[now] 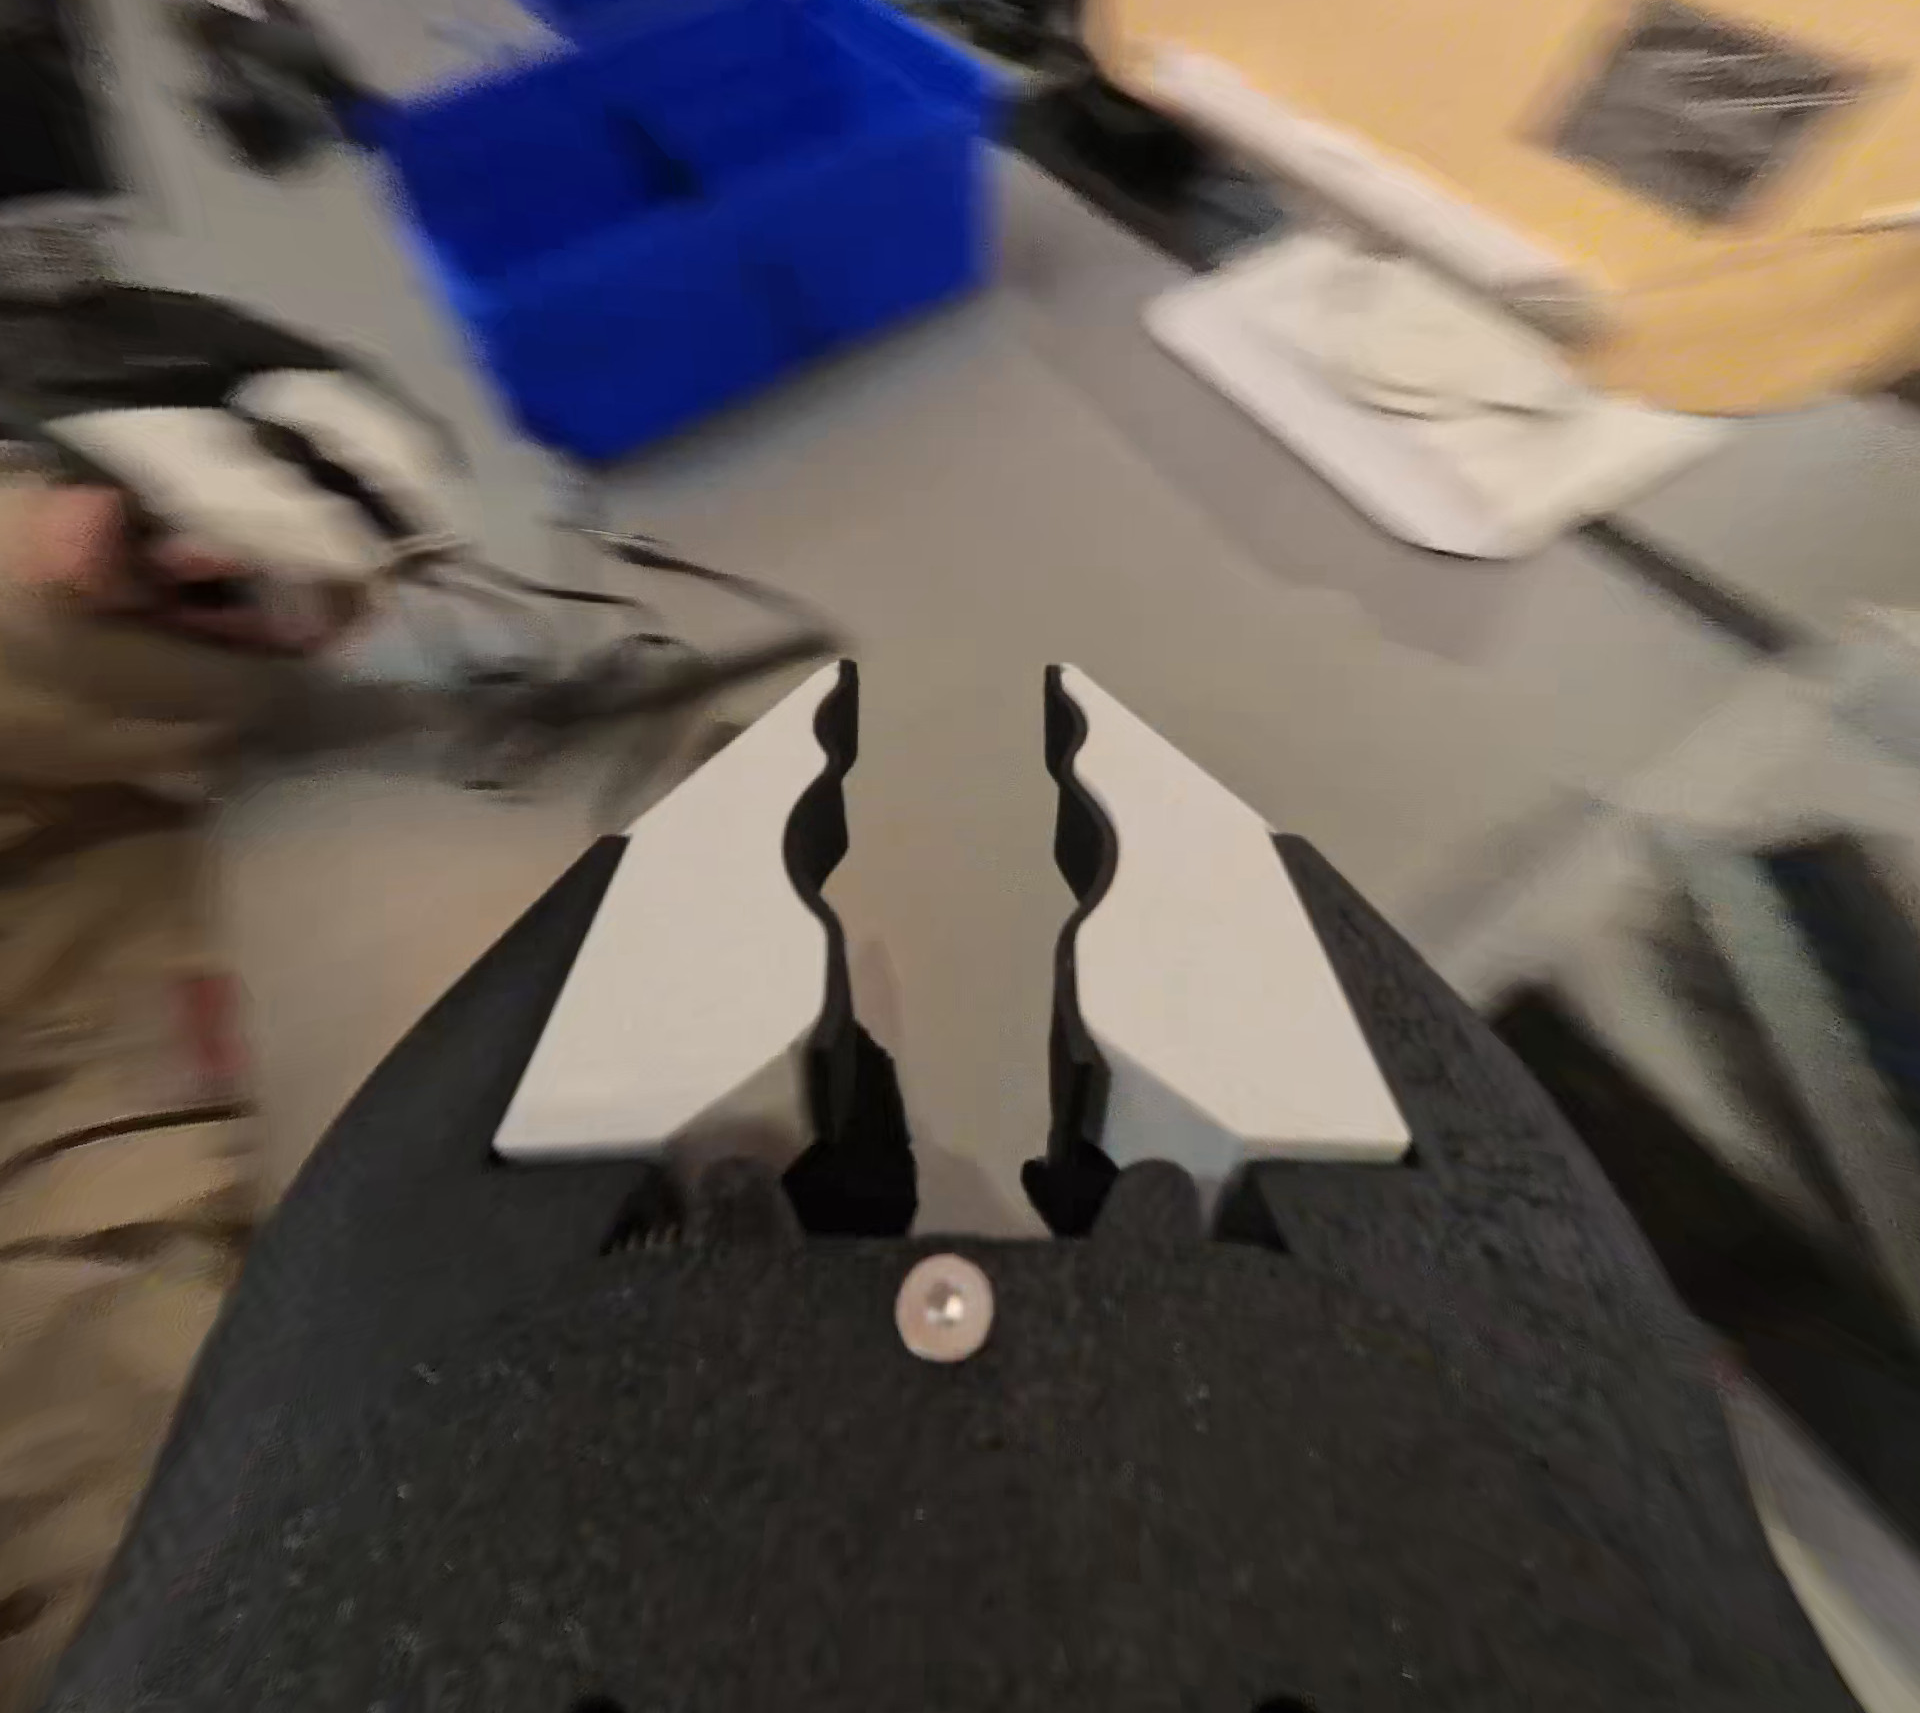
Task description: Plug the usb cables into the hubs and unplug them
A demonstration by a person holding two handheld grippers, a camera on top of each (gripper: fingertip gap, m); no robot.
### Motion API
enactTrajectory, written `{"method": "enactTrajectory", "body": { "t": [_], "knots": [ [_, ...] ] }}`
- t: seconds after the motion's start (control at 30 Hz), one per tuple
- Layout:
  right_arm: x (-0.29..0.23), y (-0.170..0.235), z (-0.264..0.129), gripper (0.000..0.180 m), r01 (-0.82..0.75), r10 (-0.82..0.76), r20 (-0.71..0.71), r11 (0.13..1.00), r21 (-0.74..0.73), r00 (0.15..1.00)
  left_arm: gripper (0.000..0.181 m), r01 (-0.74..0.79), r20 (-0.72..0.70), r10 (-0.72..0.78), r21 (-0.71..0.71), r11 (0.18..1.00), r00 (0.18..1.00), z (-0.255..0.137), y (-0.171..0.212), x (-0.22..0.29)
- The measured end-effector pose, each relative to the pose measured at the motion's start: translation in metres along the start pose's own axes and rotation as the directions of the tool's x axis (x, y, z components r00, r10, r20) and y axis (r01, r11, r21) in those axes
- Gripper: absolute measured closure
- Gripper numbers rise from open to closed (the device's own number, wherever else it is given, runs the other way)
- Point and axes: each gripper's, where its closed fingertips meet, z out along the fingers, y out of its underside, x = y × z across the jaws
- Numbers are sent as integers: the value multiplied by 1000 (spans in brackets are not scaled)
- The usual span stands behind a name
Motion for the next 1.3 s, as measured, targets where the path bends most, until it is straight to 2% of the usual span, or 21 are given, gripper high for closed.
{"method": "enactTrajectory", "body": {
  "t": [0.03, 0.13, 0.27, 0.43, 0.5, 0.57, 0.7, 0.83, 0.9, 1.1, 1.3],
  "knots": [
    [-38, 4, 10, 145, -32, 25, 132, 998, 47, 991, 165, 50, -31, -49, 42, 998, 998, -3, -11, 1],
    [-118, 24, 46, 143, -77, 38, 376, 993, 89, 926, 165, 169, -156, -149, 120, 978, 976, -13, -37, 11],
    [-161, 26, 81, 137, -36, -35, 414, 986, 162, 910, 165, 231, -228, -186, 188, 955, 956, -16, -54, 22],
    [-177, 9, 86, 136, -158, 23, 475, 956, 246, 880, 165, 244, -246, -193, 196, 950, 950, -9, -53, 31],
    [-176, 7, 83, 150, -158, 18, 466, 952, 263, 885, 165, 249, -263, -195, 192, 949, 945, -7, -51, 34],
    [-170, 18, 86, 158, -93, -3, 420, 973, 209, 907, 165, 251, -247, -199, 199, 947, 948, -5, -50, 33],
    [-161, 18, 74, 170, -69, -22, 410, 976, 206, 912, 164, 198, -229, -144, 234, 952, 963, -8, -52, 34],
    [-128, 12, 60, 172, -26, -42, 316, 978, 207, 948, 131, 120, -110, -98, 217, 969, 989, -14, -47, 25],
    [-101, 0, 42, 173, -11, -45, 236, 973, 231, 971, 124, 97, -44, -90, 205, 974, 995, -23, -38, 19],
    [-17, -53, -61, 173, 95, -68, -94, 943, 318, 993, 133, 173, 34, -181, 162, 971, 983, -43, 2, 4],
    [44, -50, -152, 173, 211, -109, -418, 956, 206, 902, 135, 206, 9, -210, 145, 968, 978, -43, 7, -2]
  ]
}}
